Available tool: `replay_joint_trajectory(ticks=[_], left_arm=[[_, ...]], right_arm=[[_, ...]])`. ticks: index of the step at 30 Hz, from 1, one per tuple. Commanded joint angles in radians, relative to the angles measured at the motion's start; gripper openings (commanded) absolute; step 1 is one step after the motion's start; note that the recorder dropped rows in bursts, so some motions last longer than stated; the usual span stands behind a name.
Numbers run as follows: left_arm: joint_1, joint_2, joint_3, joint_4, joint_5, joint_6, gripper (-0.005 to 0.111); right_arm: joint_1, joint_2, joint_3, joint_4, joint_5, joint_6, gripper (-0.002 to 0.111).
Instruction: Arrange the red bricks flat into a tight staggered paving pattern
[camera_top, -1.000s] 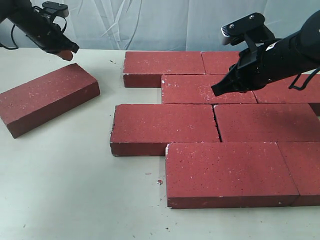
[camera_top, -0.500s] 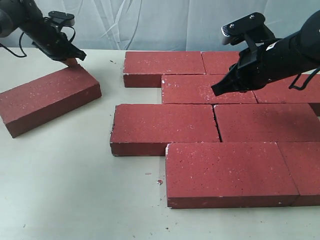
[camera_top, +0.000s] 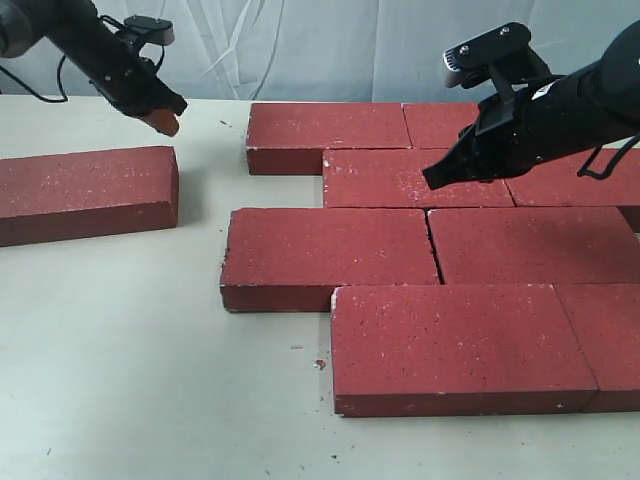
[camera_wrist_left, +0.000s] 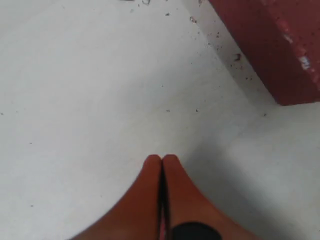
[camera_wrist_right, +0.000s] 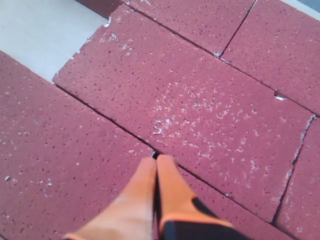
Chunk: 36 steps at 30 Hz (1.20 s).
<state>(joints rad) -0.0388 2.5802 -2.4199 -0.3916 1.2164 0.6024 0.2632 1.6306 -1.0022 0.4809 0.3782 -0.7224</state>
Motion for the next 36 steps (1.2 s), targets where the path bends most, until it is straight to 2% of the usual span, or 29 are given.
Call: replay_joint_trajectory(ticks=[1,5,7,12,15,20,22,27,30,33,36], left_arm=[[0.006,-0.114,-0.002,0.175,0.005,-0.083,0.000],[0.035,-0.198,0.030,0.383,0.005,-0.197,0.000],[0.071,-0.270,0.103,0.377,0.005,-0.210,0.000],[0.196,-0.478,0.464,0.263,-0.028,-0.208,0.000],[0.268,-0.641,0.700,0.170,-0.209,-0.194,0.000],[0.307,-0.842,1.023,0.084,-0.554,-0.193,0.000],[0.307,-0.918,1.199,0.039,-0.742,-0.191,0.000],[0.305,-0.939,1.362,-0.017,-0.855,-0.167,0.000],[0.317,-0.939,1.470,0.033,-1.045,-0.139,0.000],[0.361,-0.939,1.559,0.008,-1.262,-0.157,0.000],[0.394,-0.936,1.591,-0.035,-1.324,-0.157,0.000]], right_arm=[[-0.001,0.001,-0.001,-0.001,-0.009,-0.005,-0.001],[0.000,0.001,-0.001,-0.001,-0.004,-0.005,-0.001],[0.000,0.001,-0.001,-0.001,0.015,-0.005,-0.001],[0.000,0.001,-0.001,0.012,0.008,-0.005,-0.001],[0.000,0.001,-0.001,0.025,0.000,-0.005,-0.001],[0.000,0.001,-0.001,0.025,-0.003,-0.005,-0.001],[0.000,0.001,-0.001,0.027,0.000,-0.005,-0.001],[0.000,0.001,-0.001,0.029,0.000,-0.005,-0.001],[0.000,0.001,-0.001,0.030,0.000,-0.005,-0.001],[0.000,0.001,-0.001,0.030,0.000,-0.005,-0.001],[0.000,0.001,-0.001,0.030,-0.008,-0.005,-0.001]])
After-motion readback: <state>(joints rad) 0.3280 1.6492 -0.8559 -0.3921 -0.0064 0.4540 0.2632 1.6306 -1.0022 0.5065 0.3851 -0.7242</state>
